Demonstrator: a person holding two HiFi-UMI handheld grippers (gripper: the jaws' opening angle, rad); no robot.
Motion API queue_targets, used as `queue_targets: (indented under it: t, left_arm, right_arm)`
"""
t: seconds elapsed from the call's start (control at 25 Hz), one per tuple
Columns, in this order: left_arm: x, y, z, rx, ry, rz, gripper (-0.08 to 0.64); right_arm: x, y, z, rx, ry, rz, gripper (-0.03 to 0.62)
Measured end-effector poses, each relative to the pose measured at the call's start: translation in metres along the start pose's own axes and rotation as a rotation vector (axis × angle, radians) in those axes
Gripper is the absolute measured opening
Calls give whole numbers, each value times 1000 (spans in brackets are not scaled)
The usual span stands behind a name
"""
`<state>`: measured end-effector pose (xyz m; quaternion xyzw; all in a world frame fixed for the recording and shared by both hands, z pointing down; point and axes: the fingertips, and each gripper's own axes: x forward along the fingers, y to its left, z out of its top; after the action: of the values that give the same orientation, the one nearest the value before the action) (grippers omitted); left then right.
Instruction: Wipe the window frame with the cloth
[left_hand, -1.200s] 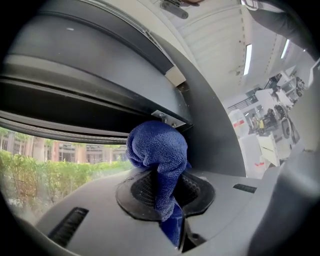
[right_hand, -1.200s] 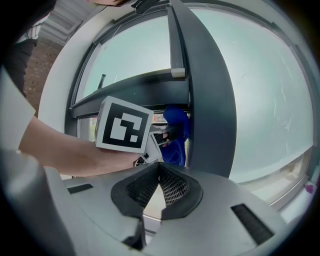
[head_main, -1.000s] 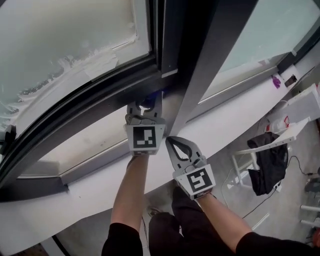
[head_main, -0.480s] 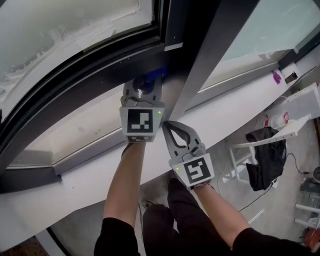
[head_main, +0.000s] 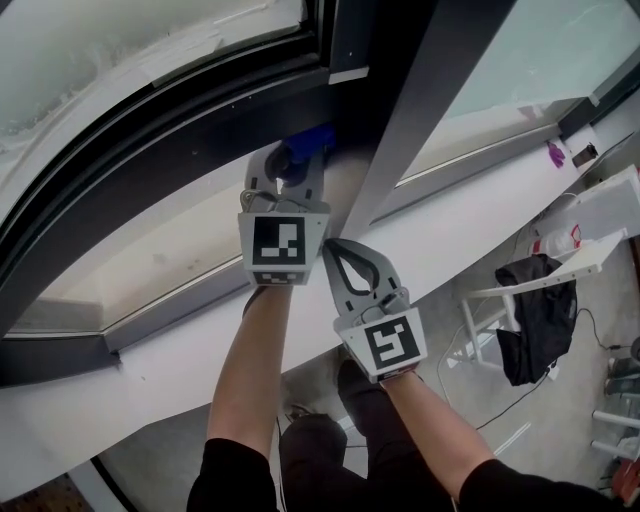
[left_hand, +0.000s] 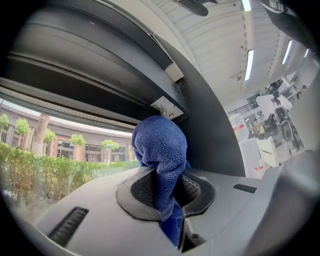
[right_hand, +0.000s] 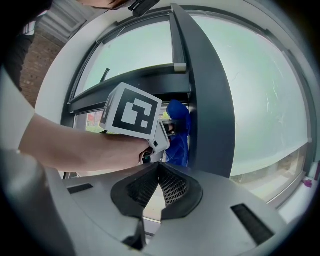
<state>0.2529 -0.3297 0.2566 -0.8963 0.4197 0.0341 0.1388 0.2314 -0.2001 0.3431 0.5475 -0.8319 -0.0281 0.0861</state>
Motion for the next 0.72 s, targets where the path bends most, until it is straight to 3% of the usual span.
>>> queue_targets:
  t: [0.2,0.32,0.44,0.56,0.72]
  left_arm:
    - [-1,-5,-6,35,-15,-19,52]
    - [0,-3,-5,15,-50,-16,52]
    - [-1,-2,-9,38,-31,-37,52]
    - [-2,-6,-14,73,-34,-48,51]
    - [-4,-3,-27,53,-26,-14,51]
  right_arm:
    - [19,3,-37,24,19,-18,6]
    - [33,8,-56,12,40,-8,6]
    - [42,11,-70,38,19,-12,6]
    - [44,5,-80,97,3,-55,6]
    - [47,-2,-80,83,-2,-79,6]
